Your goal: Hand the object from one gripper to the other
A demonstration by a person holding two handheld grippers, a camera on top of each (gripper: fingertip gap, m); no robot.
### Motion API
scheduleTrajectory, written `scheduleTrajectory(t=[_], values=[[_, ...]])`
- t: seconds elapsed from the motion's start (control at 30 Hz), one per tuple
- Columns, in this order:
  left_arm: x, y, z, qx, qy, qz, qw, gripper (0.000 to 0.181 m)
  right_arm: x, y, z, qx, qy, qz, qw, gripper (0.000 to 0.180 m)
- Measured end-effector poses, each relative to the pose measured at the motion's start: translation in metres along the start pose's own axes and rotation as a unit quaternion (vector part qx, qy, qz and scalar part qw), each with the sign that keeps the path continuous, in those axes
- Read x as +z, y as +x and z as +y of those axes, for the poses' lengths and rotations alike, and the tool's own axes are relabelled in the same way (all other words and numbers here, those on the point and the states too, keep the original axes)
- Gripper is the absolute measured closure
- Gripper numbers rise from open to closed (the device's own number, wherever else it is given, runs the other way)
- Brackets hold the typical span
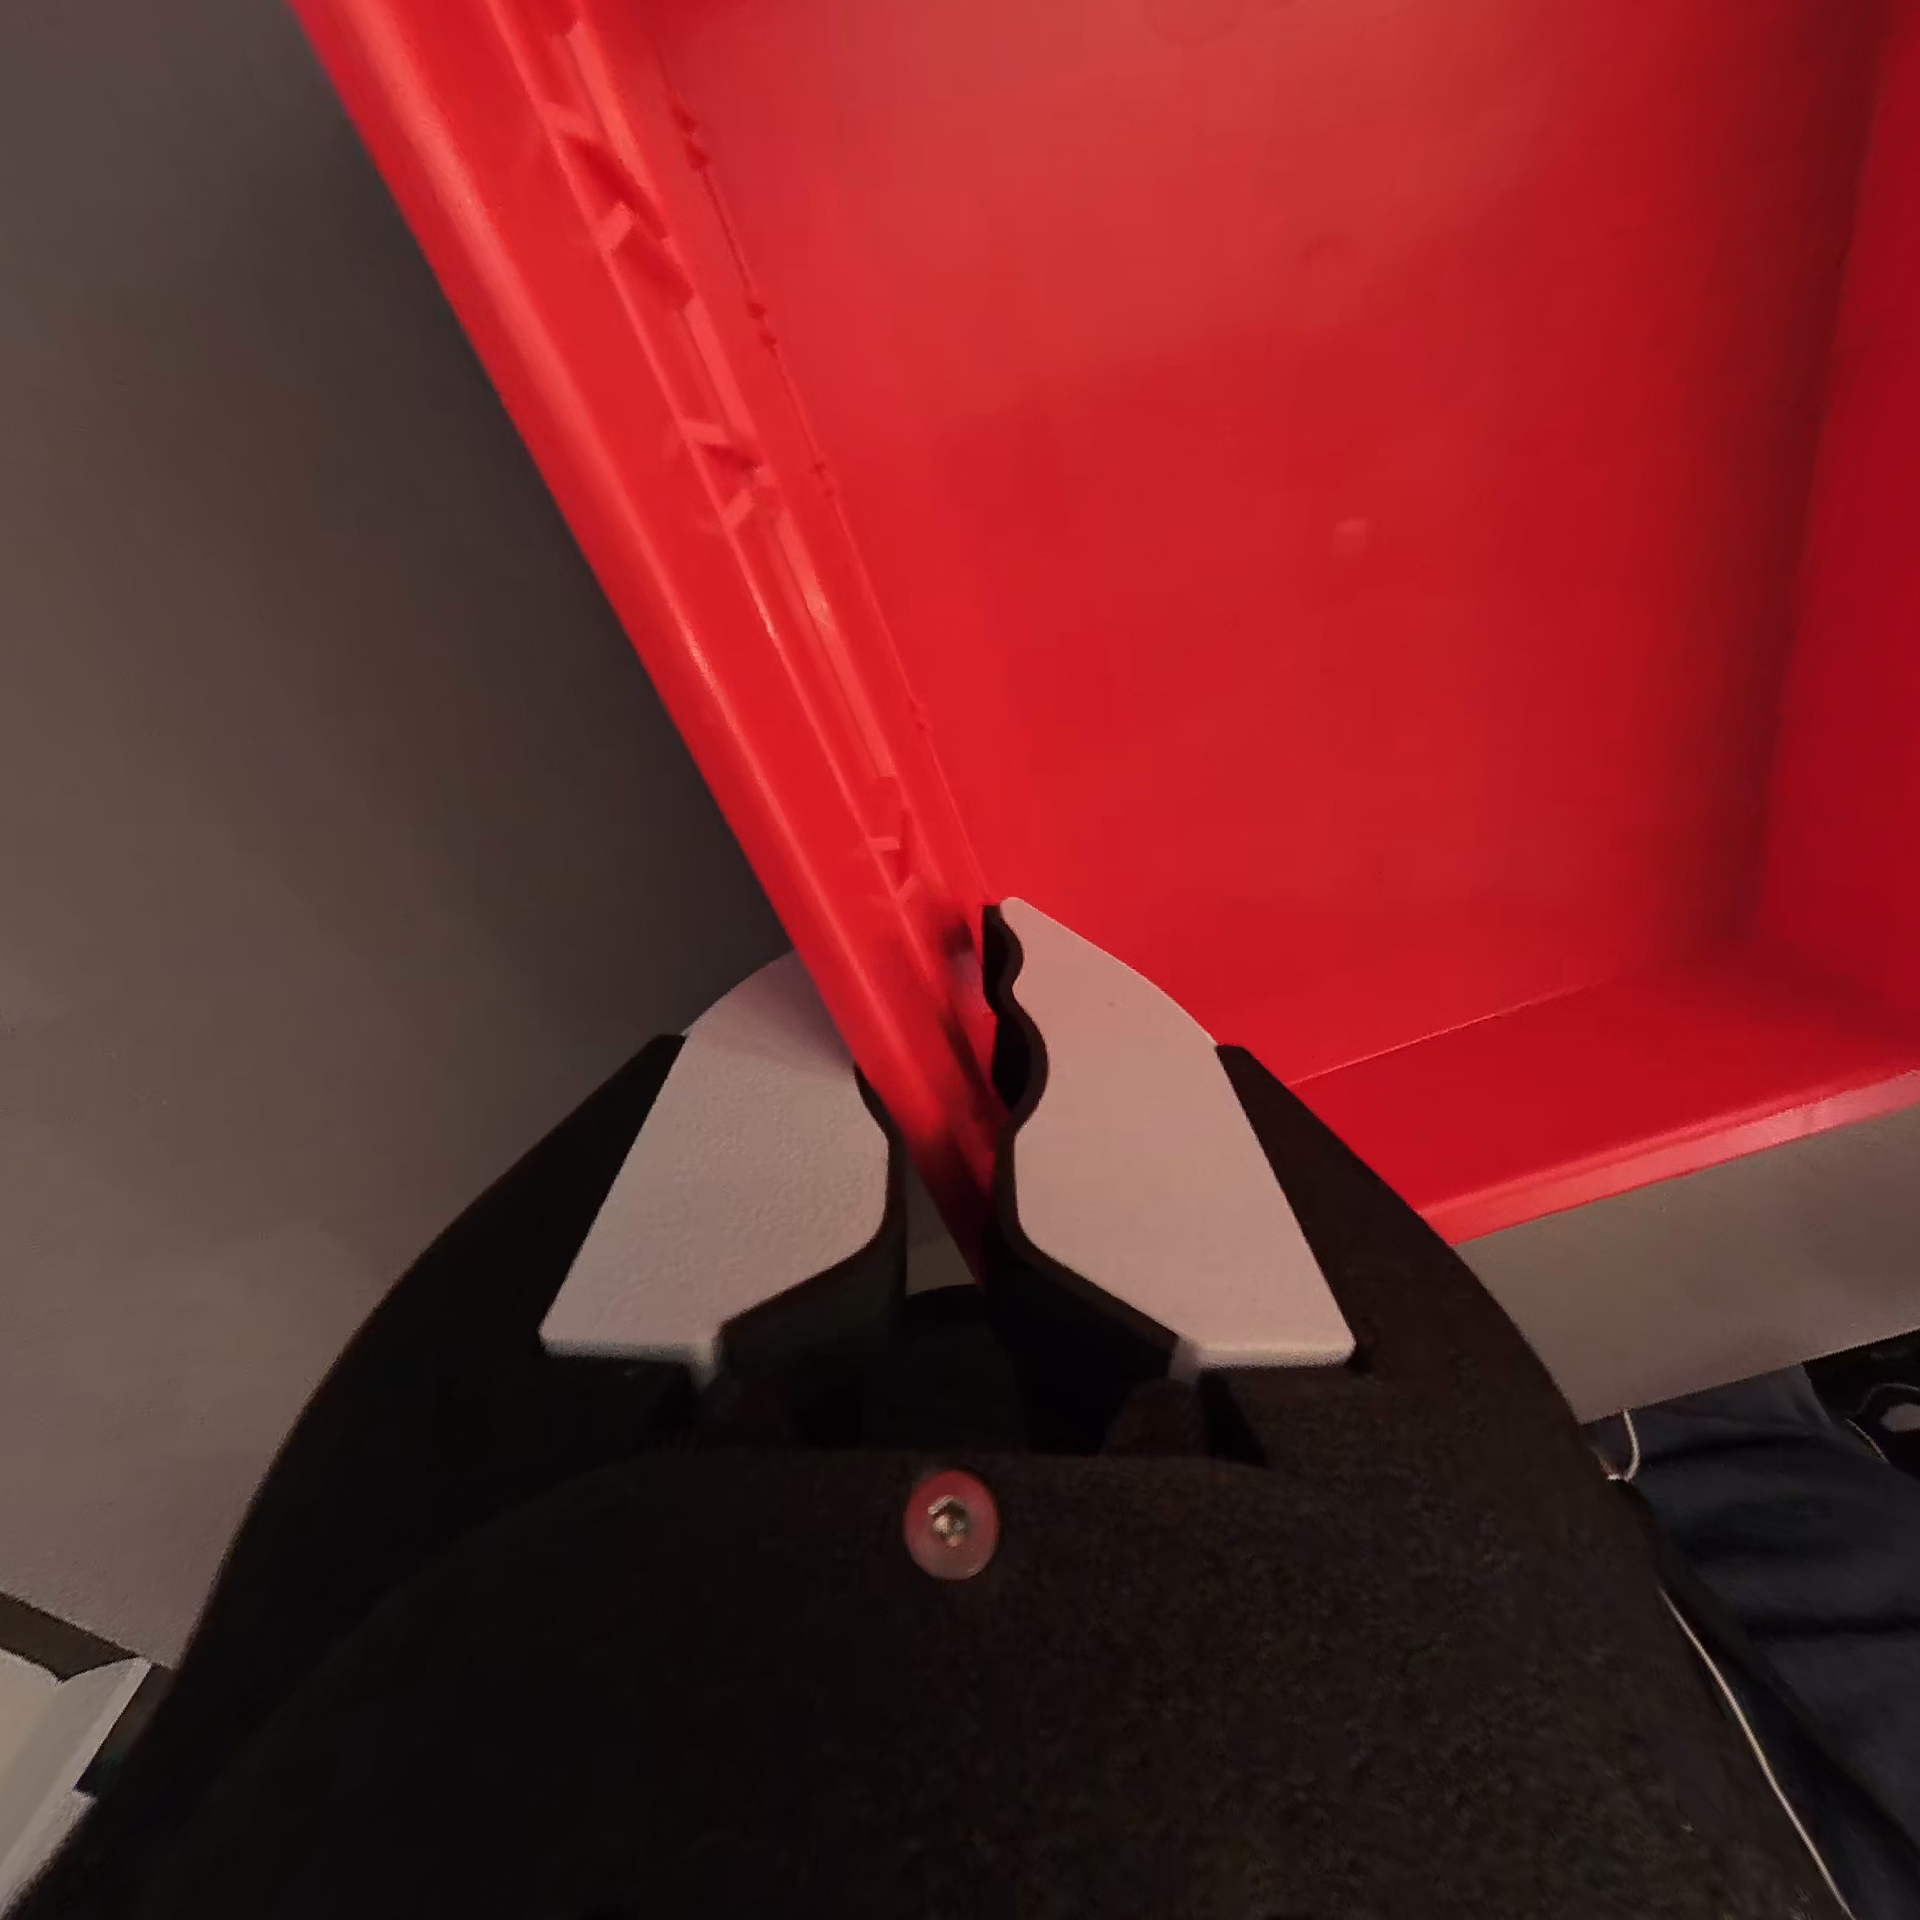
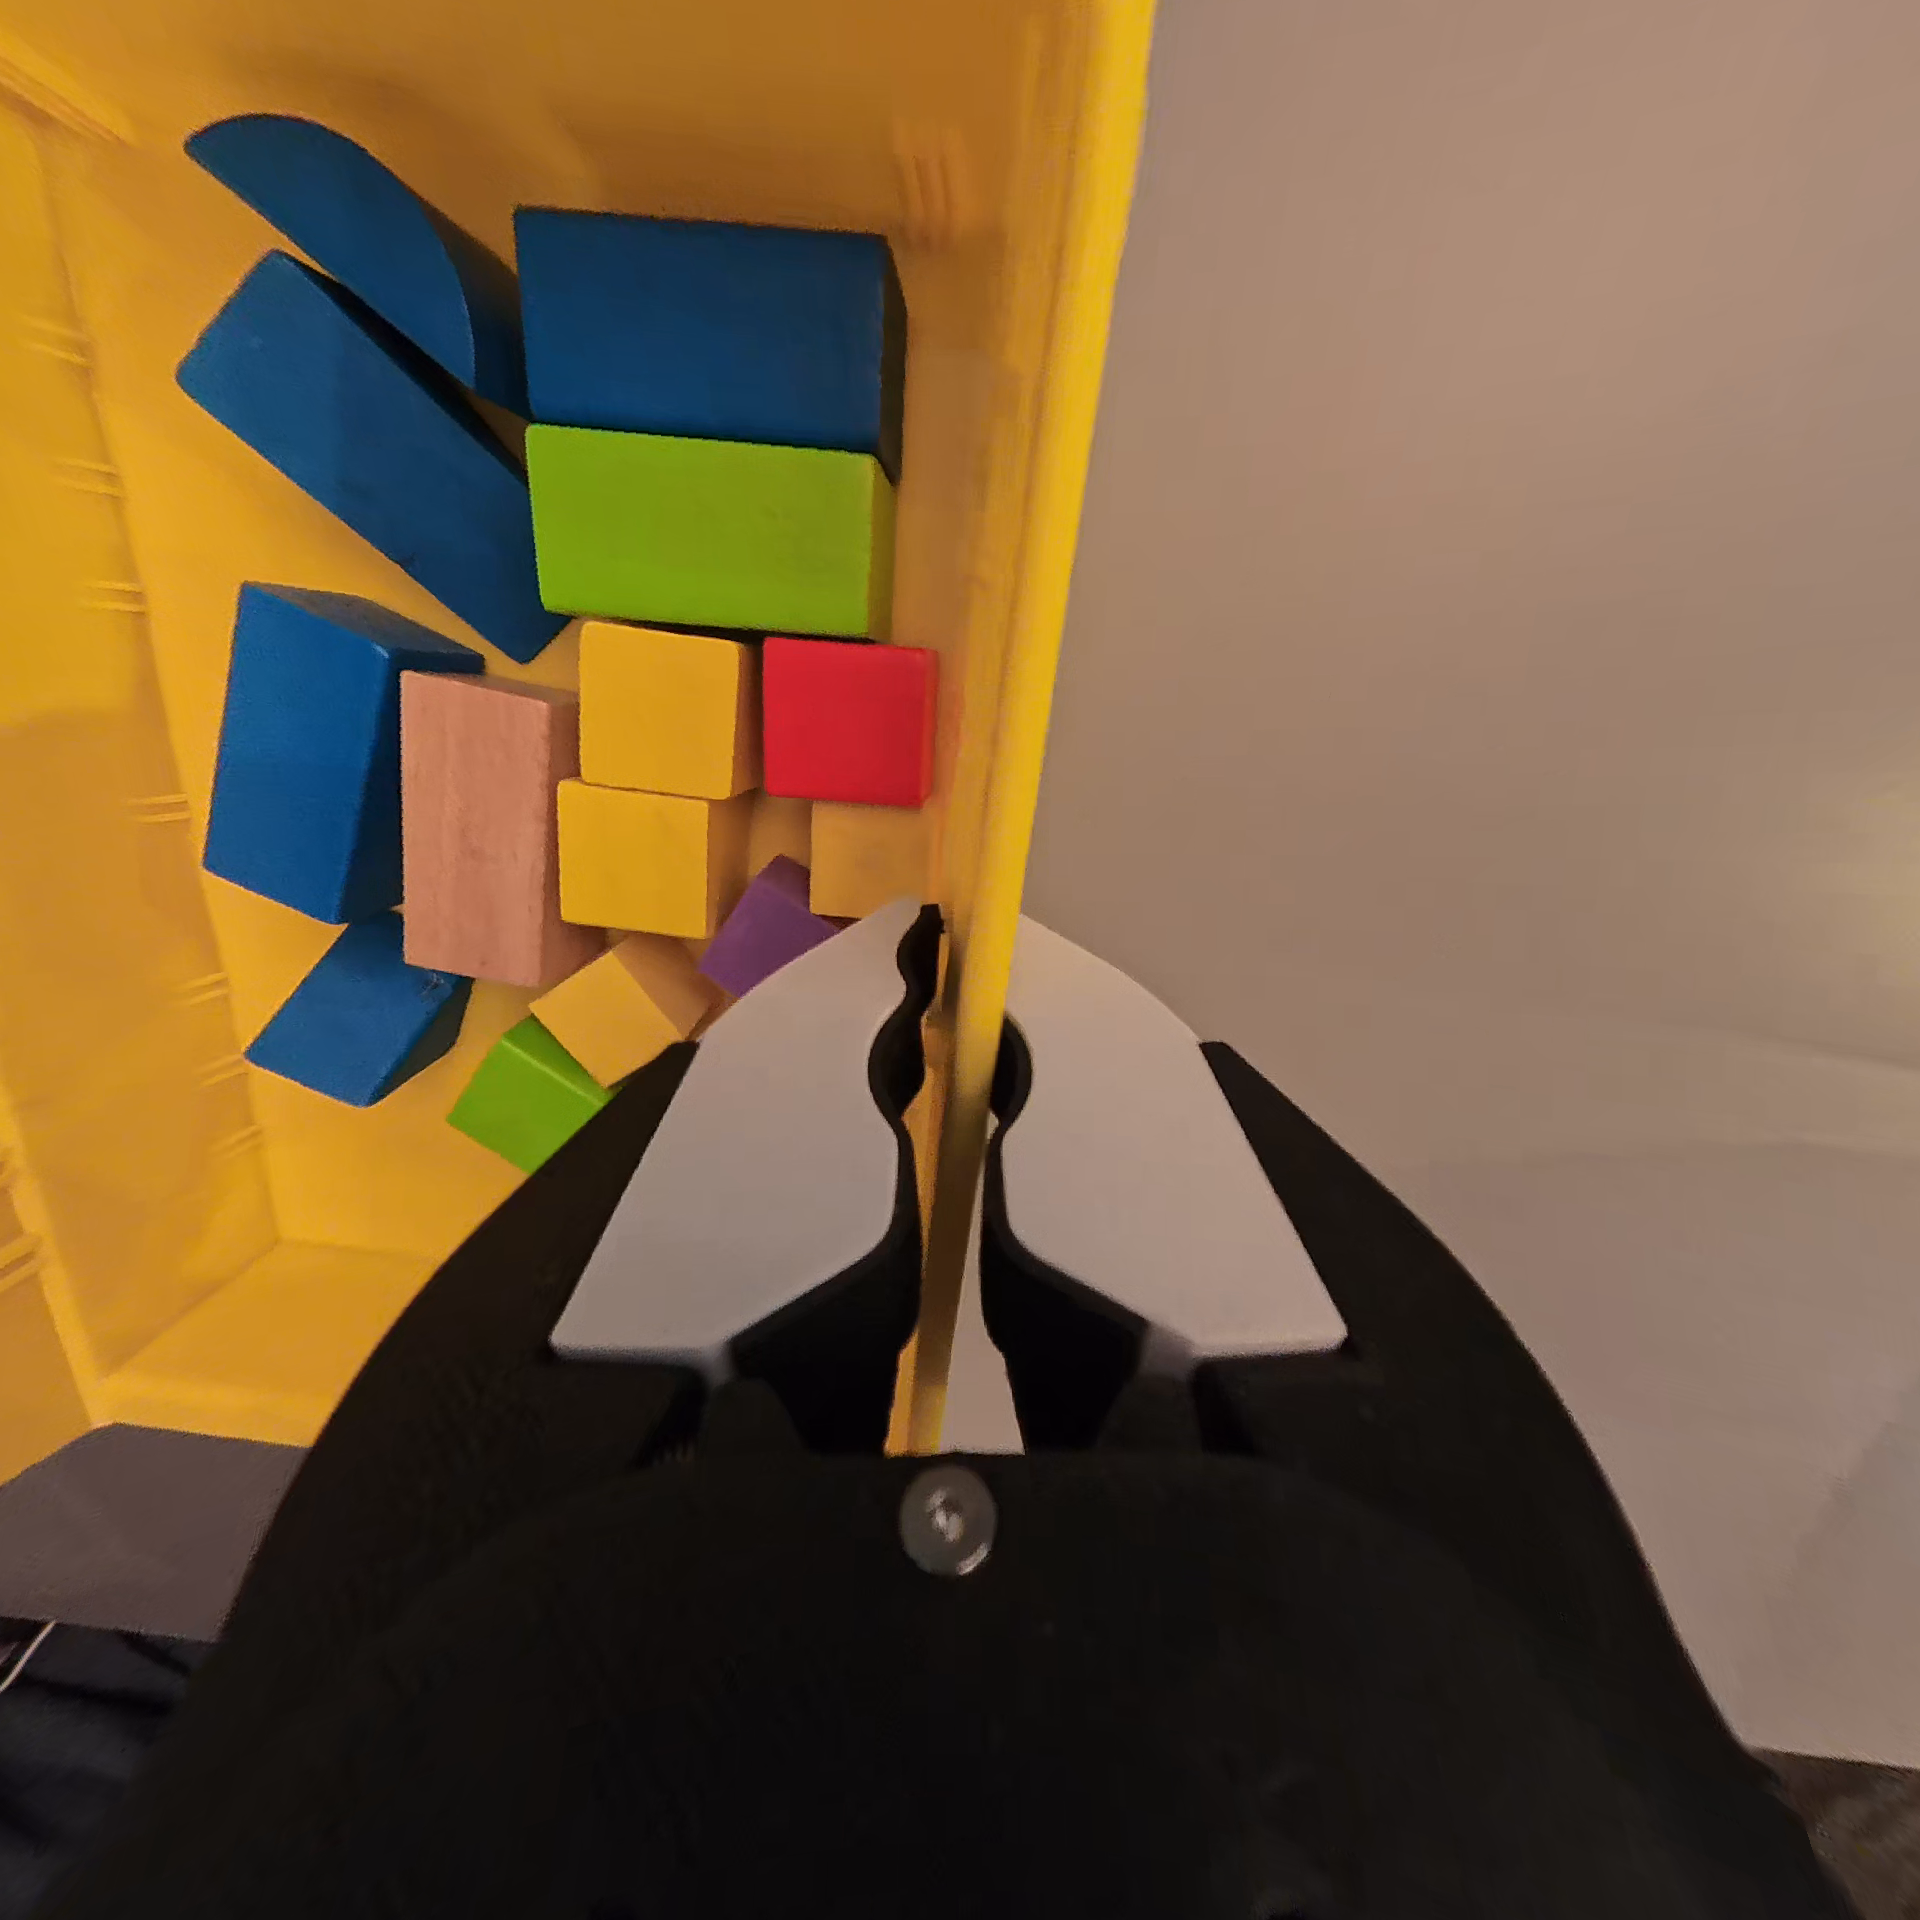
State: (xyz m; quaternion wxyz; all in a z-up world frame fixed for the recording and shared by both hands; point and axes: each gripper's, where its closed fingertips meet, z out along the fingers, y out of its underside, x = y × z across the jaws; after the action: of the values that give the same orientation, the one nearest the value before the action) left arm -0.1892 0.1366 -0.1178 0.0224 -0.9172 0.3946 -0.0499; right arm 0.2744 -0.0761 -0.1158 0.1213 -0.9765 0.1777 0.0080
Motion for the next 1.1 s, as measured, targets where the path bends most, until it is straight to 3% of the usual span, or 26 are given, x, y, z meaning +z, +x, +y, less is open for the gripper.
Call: scheduleTrajectory(t=[0.27,0.67,0.83,1.1], values=[[0.001,0.019,0.004,0.017,-0.012,0.011,1.000,0.162,0.003,-0.043,-0.005,-0.027,-0.018,-0.042,0.999,0.173],[0.003,0.021,0.004,0.025,-0.016,0.025,0.999,0.163,0.006,-0.063,-0.006,-0.050,-0.032,-0.027,0.998,0.173],[0.005,0.026,0.012,0.012,-0.046,0.071,0.996,0.163,0.006,-0.078,-0.005,-0.068,-0.039,-0.033,0.996,0.173],[0.008,0.016,0.028,0.007,-0.091,0.083,0.992,0.169,0.010,-0.093,-0.009,-0.092,-0.041,-0.032,0.994,0.173]])
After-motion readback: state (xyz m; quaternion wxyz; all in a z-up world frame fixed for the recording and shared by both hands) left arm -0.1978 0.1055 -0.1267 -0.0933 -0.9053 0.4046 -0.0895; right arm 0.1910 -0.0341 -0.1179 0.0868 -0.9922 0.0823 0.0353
